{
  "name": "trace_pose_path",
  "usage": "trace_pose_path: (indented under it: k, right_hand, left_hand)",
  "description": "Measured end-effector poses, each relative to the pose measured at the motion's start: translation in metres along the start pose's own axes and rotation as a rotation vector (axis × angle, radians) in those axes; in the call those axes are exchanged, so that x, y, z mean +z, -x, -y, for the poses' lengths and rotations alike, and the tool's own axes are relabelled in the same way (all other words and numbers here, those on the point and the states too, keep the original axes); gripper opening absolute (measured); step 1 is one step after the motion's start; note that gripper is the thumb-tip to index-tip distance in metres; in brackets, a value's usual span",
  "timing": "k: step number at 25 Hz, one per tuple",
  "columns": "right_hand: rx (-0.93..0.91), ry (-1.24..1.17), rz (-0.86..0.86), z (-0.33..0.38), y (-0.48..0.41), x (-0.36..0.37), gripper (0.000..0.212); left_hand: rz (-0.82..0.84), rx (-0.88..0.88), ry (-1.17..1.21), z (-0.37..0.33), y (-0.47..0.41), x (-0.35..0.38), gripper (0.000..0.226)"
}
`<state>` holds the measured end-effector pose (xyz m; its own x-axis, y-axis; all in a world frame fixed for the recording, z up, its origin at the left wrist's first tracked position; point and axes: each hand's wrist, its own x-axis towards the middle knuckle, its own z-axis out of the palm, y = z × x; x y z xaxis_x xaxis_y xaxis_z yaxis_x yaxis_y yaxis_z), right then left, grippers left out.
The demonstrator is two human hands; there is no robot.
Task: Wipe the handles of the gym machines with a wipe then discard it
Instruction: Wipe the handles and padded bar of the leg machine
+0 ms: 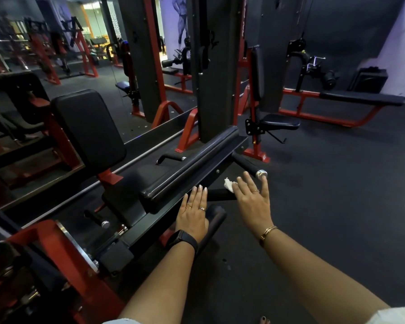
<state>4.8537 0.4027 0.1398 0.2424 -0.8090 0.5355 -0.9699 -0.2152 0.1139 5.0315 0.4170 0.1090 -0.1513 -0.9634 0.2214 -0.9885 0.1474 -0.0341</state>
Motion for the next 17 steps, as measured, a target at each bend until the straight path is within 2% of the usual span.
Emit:
trace_pose_path:
  k: [5, 7, 9, 10, 12, 14, 16, 17]
  right_hand:
    - [-0.187, -0.059, 0.191, 0.019, -0.014, 0.004, 0.05]
    - [-0.188, -0.076, 0.156, 0.013, -0.011, 0.001, 0.049]
    - [-0.156, -0.072, 0.02, -0.003, -0.002, -0.001, 0.044]
    - [-0.104, -0.092, -0.052, -0.011, 0.001, 0.0, 0.041]
    - [0.016, -0.144, -0.069, -0.012, -0.001, -0.003, 0.038]
    - [0.018, -0.164, 0.035, 0.001, -0.009, -0.002, 0.044]
    - [-0.077, -0.154, 0.178, 0.015, -0.011, 0.004, 0.049]
    - [-0.121, -0.146, 0.176, 0.013, -0.009, 0.004, 0.049]
  left_hand:
    - [-0.006, 0.067, 0.026, -0.013, -0.008, -0.002, 0.081]
    - [0.004, 0.07, 0.03, -0.01, -0.007, -0.001, 0.084]
    - [0.014, 0.071, 0.025, -0.006, -0.004, -0.001, 0.087]
    - [0.014, 0.075, 0.015, -0.004, -0.004, -0.003, 0.088]
    - [0.017, 0.095, -0.01, -0.002, -0.006, -0.006, 0.089]
    - [0.009, 0.129, -0.03, -0.007, -0.009, -0.009, 0.088]
    - [0.008, 0.167, -0.035, -0.016, -0.013, -0.012, 0.084]
    - [0.007, 0.176, -0.028, -0.02, -0.015, -0.013, 0.083]
